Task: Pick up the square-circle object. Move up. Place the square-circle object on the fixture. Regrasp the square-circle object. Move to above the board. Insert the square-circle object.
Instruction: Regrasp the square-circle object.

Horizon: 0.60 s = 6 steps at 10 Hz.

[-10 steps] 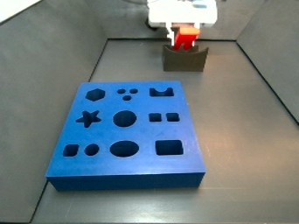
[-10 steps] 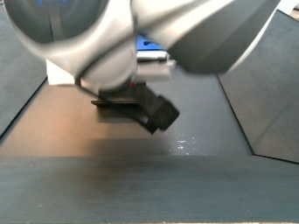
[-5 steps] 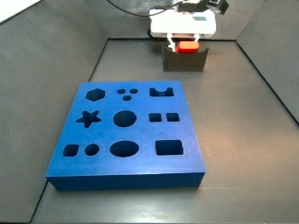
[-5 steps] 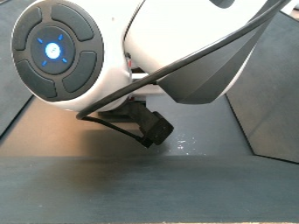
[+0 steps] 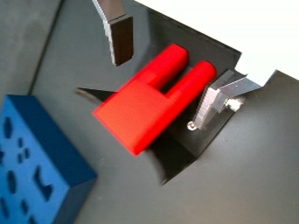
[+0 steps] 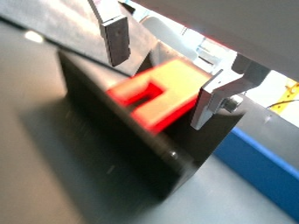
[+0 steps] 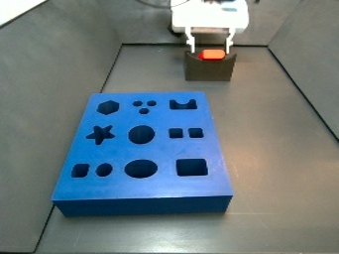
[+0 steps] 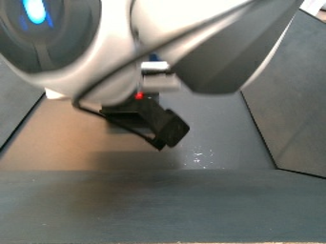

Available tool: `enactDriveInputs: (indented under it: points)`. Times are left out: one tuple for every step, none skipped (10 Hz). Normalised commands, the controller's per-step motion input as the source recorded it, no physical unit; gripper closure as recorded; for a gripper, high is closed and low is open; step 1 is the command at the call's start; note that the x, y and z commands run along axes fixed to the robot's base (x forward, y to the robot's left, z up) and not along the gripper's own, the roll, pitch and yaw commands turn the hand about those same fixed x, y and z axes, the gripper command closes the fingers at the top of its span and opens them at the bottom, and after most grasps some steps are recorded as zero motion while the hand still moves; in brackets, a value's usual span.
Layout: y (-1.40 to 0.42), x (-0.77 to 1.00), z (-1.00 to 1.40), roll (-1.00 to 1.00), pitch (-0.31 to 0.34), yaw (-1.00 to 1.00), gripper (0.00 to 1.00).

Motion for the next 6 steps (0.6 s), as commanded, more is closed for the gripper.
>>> enactDriveInputs:
  points:
    - [0.0, -0.04, 1.0, 0.04, 0.04, 0.02, 0.0]
    - [0.0, -0.03, 0.85, 0.04, 0.054, 0.01, 0.0]
    - [0.0, -0.03, 0.72, 0.04, 0.062, 0.01, 0.0]
    - [0.0, -0.03, 0.47, 0.04, 0.069, 0.0, 0.0]
    - [0.0, -0.03, 0.28, 0.05, 0.072, -0.01, 0.0]
    - [-0.99, -0.09, 1.0, 1.0, 0.059, 0.01, 0.0]
